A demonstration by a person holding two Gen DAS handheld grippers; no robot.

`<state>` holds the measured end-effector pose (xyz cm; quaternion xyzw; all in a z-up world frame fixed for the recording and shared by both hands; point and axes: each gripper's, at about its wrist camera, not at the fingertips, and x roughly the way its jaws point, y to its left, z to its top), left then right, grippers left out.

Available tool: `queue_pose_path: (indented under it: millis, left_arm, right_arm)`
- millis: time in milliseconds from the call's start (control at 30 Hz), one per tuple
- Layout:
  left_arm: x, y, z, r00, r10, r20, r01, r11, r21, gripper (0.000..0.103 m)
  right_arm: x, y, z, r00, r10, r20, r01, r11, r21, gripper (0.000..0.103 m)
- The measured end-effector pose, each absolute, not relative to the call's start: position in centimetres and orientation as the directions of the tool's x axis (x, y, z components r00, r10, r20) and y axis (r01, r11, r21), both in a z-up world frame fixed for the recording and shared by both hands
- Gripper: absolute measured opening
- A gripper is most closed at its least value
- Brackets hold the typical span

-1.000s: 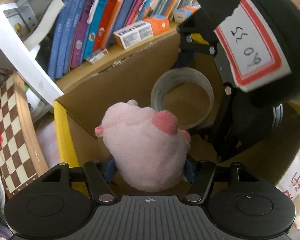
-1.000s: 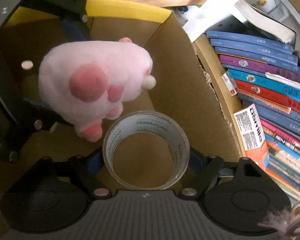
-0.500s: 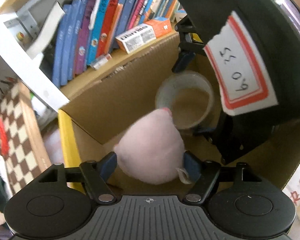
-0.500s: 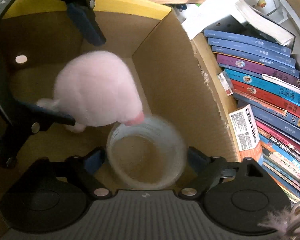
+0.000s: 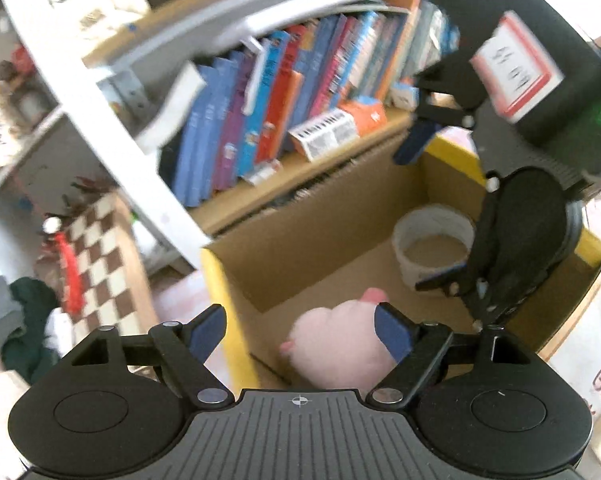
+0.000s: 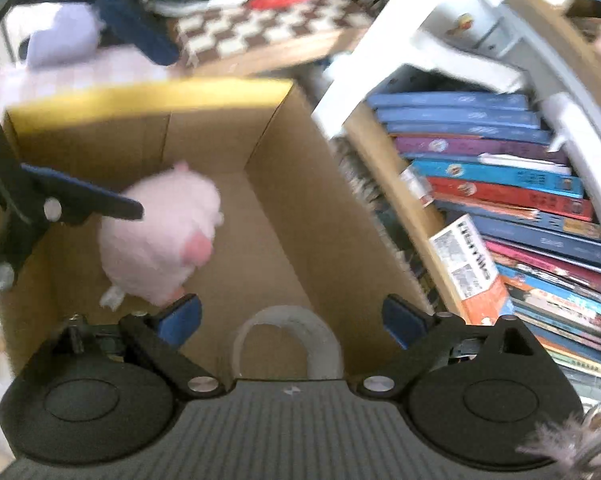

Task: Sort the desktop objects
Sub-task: 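Withdraw both tools up and away from the yellow box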

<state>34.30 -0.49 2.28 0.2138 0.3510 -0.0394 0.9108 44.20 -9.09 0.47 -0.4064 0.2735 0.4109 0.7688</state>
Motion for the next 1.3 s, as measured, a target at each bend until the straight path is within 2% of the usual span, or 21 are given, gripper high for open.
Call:
queue_pose_path:
  millis: [167, 433, 933, 1300]
  left_arm:
    - [31.3, 0.5, 4.9, 0.801, 0.114, -0.588, 0.114, 0.935, 0.337, 0.089]
    - [26.5, 2.1, 7.3, 0.838, 0.139, -0.527, 0.014, 0.961, 0.277, 0.089]
    - [17.5, 1.8, 7.3, 0.866, 0.078, -0.494, 0.027, 0.979, 0.203, 0.095]
    - [11.5, 1.5, 5.8, 0.866, 0.071, -0.494, 0.027, 0.982, 0.187, 0.096]
  right_arm:
    - [42.5, -11.6, 3.8, 0.555, 0.502, -0.663, -0.822, 0.452, -0.346, 0.098]
    - [38.3, -14.7, 6.9, 0.597, 0.552, -0.581, -0.778, 0.576, -0.252, 0.098]
    - [25.9, -19.0, 7.2, 0.735, 0.485, -0.474, -0.610, 0.778, -0.151, 0.098]
    - [17.1, -19.7, 4.4, 0.798, 0.361, -0.483, -0.479, 0.866, -0.144, 0.098]
